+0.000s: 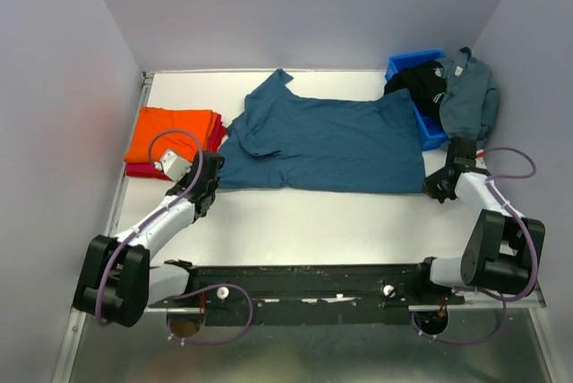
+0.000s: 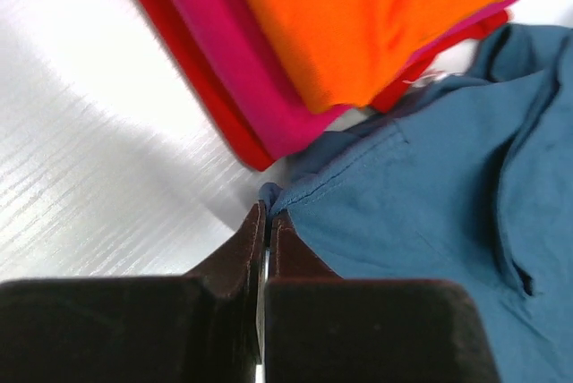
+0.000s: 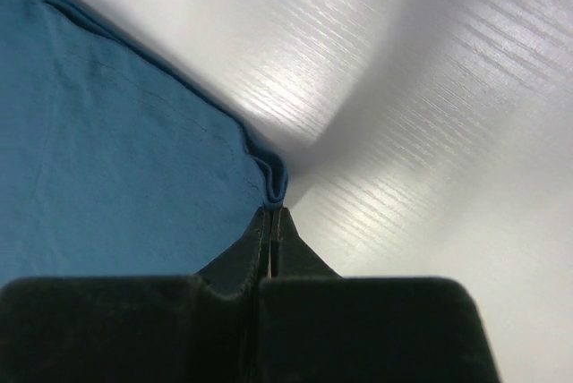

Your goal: Fold and stack the t-shirts

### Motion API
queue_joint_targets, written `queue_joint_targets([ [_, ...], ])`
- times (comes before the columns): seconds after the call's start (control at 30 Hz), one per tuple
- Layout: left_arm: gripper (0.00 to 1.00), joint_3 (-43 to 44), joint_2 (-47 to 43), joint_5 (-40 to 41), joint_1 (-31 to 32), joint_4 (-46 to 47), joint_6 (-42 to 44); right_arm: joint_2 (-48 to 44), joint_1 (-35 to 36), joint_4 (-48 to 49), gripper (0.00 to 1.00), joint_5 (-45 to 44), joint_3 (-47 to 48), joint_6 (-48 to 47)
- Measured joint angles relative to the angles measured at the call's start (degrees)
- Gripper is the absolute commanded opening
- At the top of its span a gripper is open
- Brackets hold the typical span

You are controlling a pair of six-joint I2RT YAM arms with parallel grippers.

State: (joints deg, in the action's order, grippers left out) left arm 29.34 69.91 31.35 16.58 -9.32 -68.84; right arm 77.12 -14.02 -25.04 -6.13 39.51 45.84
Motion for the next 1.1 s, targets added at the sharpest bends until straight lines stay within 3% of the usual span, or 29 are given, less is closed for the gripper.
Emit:
queue_joint_targets([
  [0.23, 0.0, 8.94, -5.81, 0.31, 0.0, -8.35, 5.31, -3.21, -1.25, -6.73, 0.01, 0.87, 8.5, -0.04],
  [0.47, 0.0, 14.71, -14.08, 0.31, 0.0, -11.15, 8.74, -14.78, -3.39, -9.75, 0.01, 0.66, 13.94, -0.39],
  [0.7, 0.0, 4.42, -17.94, -1.97, 0.0, -15.98, 6.91, -15.17, -4.07, -12.09, 0.01, 1.09, 3.67, -0.46],
  [0.9, 0.02, -8.92, -29.07, -5.11, -0.02, -19.63, 3.74, -16.04, -4.11, -15.47, 0.01, 1.31, -4.17, -0.42],
  [0.93, 0.07, -10.38, -30.58, -5.49, -0.02, -19.93, 3.32, -16.68, -4.11, -15.47, 0.04, 1.31, -4.85, -0.42],
  [1.0, 0.23, -12.59, -32.87, -6.23, -0.02, -20.35, 2.78, -18.45, -4.11, -15.56, 0.19, 1.31, -5.86, -0.37],
  [1.07, 0.53, -13.29, -34.49, -6.8, -0.02, -21.07, 2.82, -20.79, -4.11, -15.63, 0.46, 1.31, -6.34, -0.26],
  [1.1, 0.62, -13.18, -34.99, -6.84, -0.02, -21.27, 2.91, -22.16, -4.11, -15.76, 0.52, 1.33, -6.38, -0.17],
])
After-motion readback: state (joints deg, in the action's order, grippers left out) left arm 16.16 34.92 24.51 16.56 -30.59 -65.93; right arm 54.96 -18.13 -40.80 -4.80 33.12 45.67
